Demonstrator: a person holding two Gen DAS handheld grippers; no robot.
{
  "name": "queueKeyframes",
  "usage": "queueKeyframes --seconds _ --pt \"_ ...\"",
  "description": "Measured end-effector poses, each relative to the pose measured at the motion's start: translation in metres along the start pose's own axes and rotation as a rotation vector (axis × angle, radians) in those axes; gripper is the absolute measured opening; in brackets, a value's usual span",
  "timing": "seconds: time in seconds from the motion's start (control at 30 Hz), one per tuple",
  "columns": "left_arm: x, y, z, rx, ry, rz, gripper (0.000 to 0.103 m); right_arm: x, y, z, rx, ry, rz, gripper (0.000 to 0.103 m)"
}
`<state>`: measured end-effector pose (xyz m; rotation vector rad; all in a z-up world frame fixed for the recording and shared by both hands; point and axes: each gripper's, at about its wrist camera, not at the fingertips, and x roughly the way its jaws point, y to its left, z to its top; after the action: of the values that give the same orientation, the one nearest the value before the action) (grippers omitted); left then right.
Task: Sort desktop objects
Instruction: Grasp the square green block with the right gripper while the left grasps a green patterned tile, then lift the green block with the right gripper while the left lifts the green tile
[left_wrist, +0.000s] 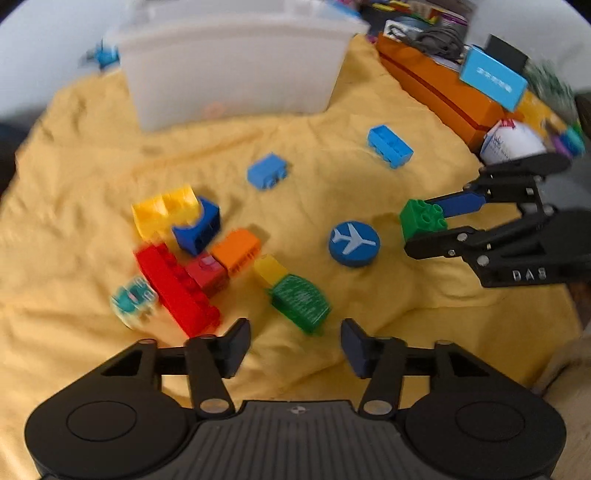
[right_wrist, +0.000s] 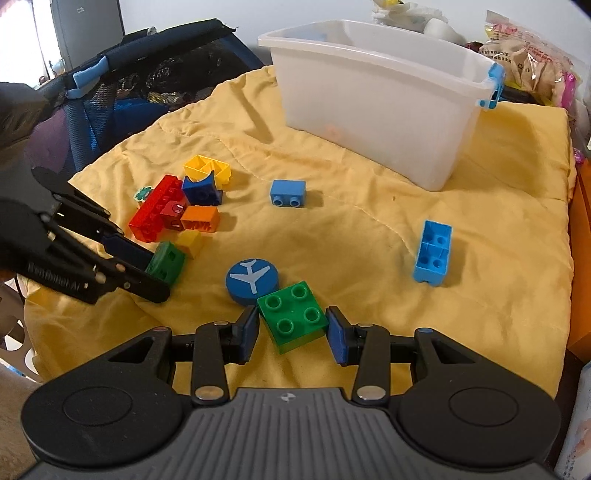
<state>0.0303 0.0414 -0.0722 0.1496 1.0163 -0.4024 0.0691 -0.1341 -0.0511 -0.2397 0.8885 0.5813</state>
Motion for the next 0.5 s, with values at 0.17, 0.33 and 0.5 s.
queueKeyframes --seconds 0.17,0.33,0.5 --pt "-0.011 0.001 0.002 -0.087 -0.067 0.026 0.058 0.002 -0.001 -0.001 0.0 0.01 -0.03 0.044" --pt "0.008 -0.001 0.013 -0.234 -0.042 0.021 0.03 0.004 0.0 -0.001 -0.01 0.012 -0.029 0.044" --pt "0.005 0.008 0.003 -0.289 -0.042 -0.016 0.028 0.007 0.003 -0.002 -0.018 0.019 -0.018 0.044"
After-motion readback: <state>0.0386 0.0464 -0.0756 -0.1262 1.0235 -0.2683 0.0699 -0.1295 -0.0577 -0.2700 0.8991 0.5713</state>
